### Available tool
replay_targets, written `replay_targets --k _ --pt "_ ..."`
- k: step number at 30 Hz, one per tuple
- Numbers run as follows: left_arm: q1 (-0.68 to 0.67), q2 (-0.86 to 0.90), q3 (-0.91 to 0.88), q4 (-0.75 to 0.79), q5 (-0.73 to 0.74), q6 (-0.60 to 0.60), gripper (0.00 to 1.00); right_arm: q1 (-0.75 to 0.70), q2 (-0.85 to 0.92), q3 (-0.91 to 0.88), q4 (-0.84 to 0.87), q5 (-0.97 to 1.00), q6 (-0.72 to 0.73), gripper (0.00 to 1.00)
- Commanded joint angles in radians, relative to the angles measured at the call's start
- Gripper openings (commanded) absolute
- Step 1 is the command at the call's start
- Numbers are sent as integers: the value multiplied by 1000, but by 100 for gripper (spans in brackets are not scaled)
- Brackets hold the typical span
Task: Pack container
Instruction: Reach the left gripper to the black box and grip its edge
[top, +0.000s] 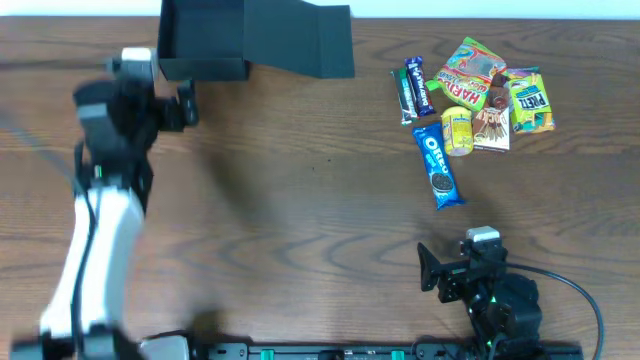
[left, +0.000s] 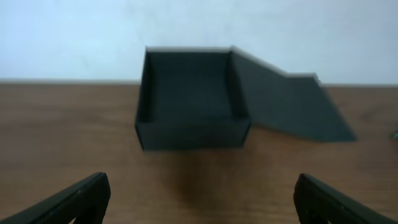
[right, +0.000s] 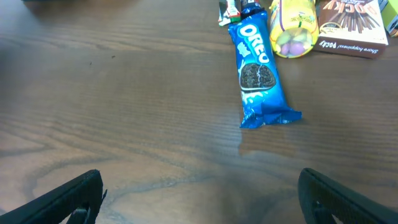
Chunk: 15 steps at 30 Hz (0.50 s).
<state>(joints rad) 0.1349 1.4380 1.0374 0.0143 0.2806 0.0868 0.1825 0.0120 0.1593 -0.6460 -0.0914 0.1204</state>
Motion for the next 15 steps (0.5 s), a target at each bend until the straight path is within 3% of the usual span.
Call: replay_targets --k 1,10,15 --pt "2 175 211 -78 2 10 95 8 -6 -3 0 9 -17 99" --pt "-5 634 821 -389 9 -5 96 8 -6 -3 0 9 -17 99" --pt "-28 814 1063 -475 17 -5 96 8 -6 -3 0 10 -17 99"
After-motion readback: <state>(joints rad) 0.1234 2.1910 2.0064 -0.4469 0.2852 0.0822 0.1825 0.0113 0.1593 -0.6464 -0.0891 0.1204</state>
